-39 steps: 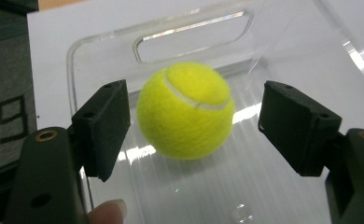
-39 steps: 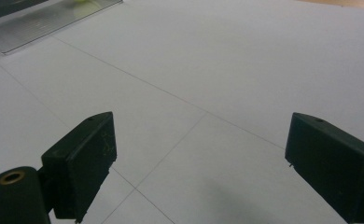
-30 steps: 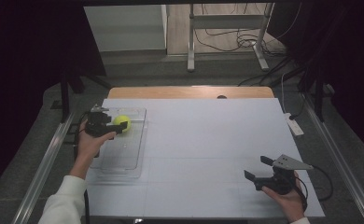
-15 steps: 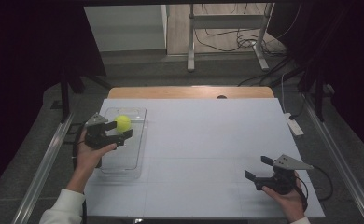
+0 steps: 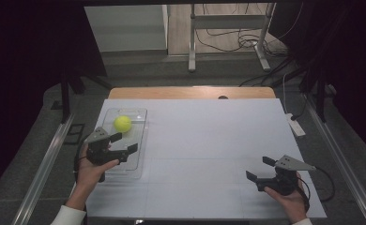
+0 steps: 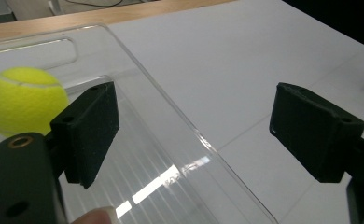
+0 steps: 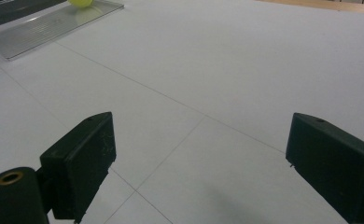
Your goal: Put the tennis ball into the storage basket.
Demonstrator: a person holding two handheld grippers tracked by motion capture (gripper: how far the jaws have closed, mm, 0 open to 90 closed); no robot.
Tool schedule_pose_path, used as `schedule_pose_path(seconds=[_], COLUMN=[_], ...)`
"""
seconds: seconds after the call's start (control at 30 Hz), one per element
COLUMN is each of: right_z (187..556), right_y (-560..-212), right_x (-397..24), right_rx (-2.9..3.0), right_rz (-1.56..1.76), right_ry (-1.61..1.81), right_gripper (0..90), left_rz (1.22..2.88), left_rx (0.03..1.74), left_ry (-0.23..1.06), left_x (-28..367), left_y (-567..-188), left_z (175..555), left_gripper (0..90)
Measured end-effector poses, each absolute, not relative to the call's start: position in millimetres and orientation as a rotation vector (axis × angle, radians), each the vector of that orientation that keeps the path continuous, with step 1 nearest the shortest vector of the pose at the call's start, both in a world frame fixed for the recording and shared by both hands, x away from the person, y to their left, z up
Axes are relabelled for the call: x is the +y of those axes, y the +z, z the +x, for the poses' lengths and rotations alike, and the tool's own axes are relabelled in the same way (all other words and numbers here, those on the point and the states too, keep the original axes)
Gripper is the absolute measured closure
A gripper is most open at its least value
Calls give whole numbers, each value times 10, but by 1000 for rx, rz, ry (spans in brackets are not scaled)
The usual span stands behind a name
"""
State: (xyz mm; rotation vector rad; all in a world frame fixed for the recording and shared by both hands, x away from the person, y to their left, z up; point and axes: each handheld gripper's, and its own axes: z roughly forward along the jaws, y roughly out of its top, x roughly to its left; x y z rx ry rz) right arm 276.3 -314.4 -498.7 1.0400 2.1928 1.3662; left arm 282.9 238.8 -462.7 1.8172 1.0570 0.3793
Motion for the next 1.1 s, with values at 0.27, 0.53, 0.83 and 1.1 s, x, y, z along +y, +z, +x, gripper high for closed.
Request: schedule_pose_path(seconds=[0.27, 0.53, 0.83, 1.1], right_z=[2763, 2768, 2772, 2770], right_y=[-4984, -4984, -4982, -4981], right_x=[-3146, -3148, -3153, -3149], right_rx=[2193, 2191, 2190, 2192], right_rz=[1040, 1039, 1036, 1030], right_ry=[1369, 1379, 1384, 1386], right_gripper=[85, 84, 84, 84], left_rz=[1837, 1848, 1880, 1880], left_rx=[999, 955, 926, 935], left_ry=[373, 372, 366, 367], left_x=[2277, 2194, 2071, 2060], left_y=[-4728, -4808, -4902, -4934], left_z=[2631, 2468, 2399, 2400], left_gripper=[151, 141, 136, 134])
